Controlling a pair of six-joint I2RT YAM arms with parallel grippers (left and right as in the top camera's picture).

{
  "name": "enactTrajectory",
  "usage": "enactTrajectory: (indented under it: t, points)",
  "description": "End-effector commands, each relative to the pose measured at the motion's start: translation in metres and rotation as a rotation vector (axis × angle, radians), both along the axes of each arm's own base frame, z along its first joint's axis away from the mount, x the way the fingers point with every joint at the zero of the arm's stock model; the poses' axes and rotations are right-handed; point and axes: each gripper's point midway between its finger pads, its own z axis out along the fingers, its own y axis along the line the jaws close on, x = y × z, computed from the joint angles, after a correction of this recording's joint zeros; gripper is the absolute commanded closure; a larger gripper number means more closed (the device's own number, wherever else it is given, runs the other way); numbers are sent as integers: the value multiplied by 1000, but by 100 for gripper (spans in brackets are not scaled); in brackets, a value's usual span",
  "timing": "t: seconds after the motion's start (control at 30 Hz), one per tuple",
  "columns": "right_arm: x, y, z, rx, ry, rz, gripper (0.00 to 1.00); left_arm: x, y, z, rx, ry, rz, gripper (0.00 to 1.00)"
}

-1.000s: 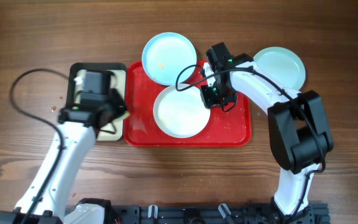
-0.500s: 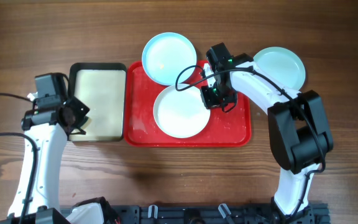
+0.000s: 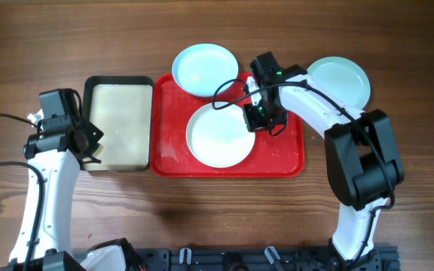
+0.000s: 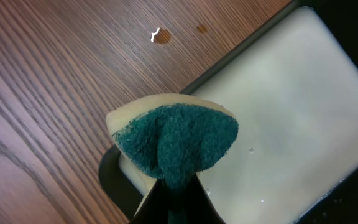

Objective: Clean dirty plates on tray and stack at the side
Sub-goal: 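Lift the sponge with the left gripper back over the white tray, then lift the white plate with the right gripper toward the white tray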

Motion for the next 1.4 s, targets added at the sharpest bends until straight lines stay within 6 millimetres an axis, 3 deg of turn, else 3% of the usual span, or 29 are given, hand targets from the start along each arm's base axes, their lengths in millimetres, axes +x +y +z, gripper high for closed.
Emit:
enactTrajectory:
  t: [0.0, 0.63, 0.83, 1.0, 1.2, 1.37]
  points:
    - [-10, 2, -3, -4, 38, 12, 96, -10, 14, -1, 72, 30, 29, 96]
    - [-9, -5, 71, -23, -14, 8, 96, -9, 22, 4, 116, 19, 49, 96]
    - [-1, 6, 95, 15, -65, -10, 96, -9, 22, 4, 116, 19, 49, 96]
    - [13, 25, 113, 53, -137, -4, 96, -9, 22, 4, 116, 19, 49, 96]
    - [36, 76, 128, 148, -300, -3, 96, -9, 21, 3, 115, 21, 48, 96]
    - [59, 122, 149, 165, -534, 16, 96, -9, 20, 3, 109, 21, 45, 96]
